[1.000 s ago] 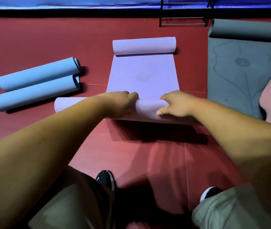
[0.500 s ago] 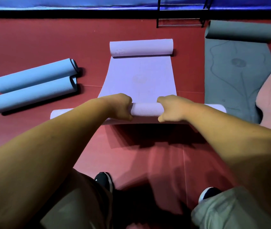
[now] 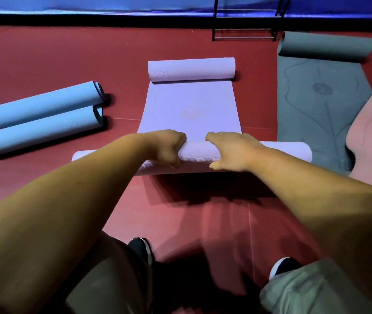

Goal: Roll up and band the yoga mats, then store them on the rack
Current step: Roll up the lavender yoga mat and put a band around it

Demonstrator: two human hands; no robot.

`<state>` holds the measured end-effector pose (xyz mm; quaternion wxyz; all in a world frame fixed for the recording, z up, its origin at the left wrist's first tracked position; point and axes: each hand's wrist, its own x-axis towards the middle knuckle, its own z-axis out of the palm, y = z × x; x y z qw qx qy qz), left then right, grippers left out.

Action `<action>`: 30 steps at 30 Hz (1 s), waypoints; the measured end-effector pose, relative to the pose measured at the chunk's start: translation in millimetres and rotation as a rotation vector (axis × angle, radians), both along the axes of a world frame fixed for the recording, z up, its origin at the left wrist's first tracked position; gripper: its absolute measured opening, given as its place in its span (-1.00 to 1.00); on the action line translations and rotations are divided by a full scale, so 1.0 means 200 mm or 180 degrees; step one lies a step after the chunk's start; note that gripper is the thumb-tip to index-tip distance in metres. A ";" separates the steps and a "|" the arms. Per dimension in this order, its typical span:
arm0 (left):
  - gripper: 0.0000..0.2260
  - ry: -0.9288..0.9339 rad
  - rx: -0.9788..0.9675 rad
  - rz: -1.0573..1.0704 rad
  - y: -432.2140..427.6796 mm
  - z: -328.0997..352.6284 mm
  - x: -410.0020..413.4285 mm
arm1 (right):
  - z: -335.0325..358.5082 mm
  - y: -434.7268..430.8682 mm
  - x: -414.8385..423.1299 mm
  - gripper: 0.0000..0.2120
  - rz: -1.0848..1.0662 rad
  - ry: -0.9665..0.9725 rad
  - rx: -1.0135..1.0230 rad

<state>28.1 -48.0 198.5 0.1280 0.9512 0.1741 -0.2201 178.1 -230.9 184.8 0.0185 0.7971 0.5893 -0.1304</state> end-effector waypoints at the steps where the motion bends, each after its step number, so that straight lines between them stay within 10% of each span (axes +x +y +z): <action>1: -0.60 -0.0039 -0.0039 0.0012 0.00 0.00 0.00 | 0.00 0.00 -0.01 -0.54 -0.0033 0.0069 -0.0038; 14: -0.58 -0.0523 0.0506 0.0165 -0.01 0.03 0.01 | -0.05 -0.01 0.06 -0.29 -0.0228 0.0041 0.0192; 23: -0.45 -0.0556 0.0798 -0.0149 -0.08 0.02 -0.01 | -0.01 -0.01 0.11 -0.64 -0.0396 0.0790 0.0116; 30: -0.60 -0.0499 0.0256 0.0032 -0.03 0.02 0.03 | -0.01 0.00 0.07 -0.24 -0.0255 0.0027 0.0103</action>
